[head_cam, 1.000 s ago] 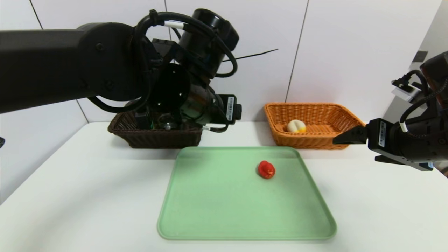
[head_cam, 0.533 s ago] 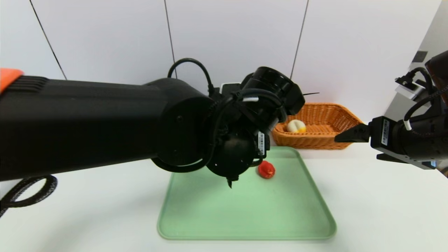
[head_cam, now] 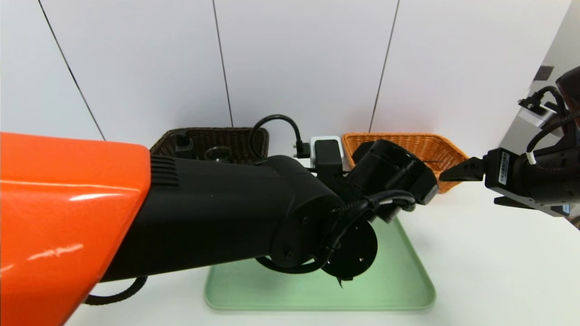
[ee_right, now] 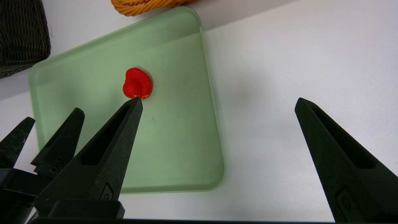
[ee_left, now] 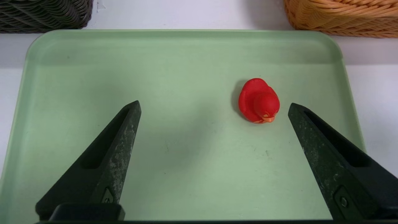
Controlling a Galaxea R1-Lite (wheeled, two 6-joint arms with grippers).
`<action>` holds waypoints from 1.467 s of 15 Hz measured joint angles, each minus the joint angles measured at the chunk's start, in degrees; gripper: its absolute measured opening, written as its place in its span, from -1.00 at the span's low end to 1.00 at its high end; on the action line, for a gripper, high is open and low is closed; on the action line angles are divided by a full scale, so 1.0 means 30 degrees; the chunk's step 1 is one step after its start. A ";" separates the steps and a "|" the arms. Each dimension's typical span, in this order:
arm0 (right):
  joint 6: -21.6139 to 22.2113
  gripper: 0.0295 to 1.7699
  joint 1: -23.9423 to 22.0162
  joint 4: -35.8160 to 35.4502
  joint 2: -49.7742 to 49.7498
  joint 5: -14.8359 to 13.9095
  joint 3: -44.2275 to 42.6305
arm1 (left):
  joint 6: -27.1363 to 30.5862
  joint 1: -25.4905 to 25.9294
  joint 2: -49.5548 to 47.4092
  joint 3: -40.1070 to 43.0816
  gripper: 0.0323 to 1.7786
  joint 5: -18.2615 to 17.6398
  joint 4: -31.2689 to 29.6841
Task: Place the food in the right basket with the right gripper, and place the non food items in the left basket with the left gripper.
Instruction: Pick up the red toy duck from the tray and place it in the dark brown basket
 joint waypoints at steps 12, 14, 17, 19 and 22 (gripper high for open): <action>-0.1495 0.92 -0.0134 0.0000 0.0057 0.0028 -0.0037 | -0.0053 -0.1325 0.0853 0.1540 0.90 0.0845 -0.2454; -0.1495 0.92 -0.0382 -0.0008 0.0057 0.0057 -0.0024 | 0.0057 -0.1491 0.1020 0.1540 0.90 0.0853 -0.3015; -0.1573 0.92 -0.0650 -0.0053 0.0081 0.0081 -0.0033 | 0.0008 -0.1536 0.1451 0.1495 0.90 0.1105 -0.3226; -0.1589 0.92 -0.0723 -0.0467 0.0118 0.0175 -0.0061 | 0.0110 -0.1556 0.1792 0.1479 0.90 0.1231 -0.4051; -0.1719 0.92 -0.0768 -0.0845 0.0248 0.0183 -0.0061 | 0.0158 -0.1552 0.2426 0.1479 0.90 0.1463 -0.4592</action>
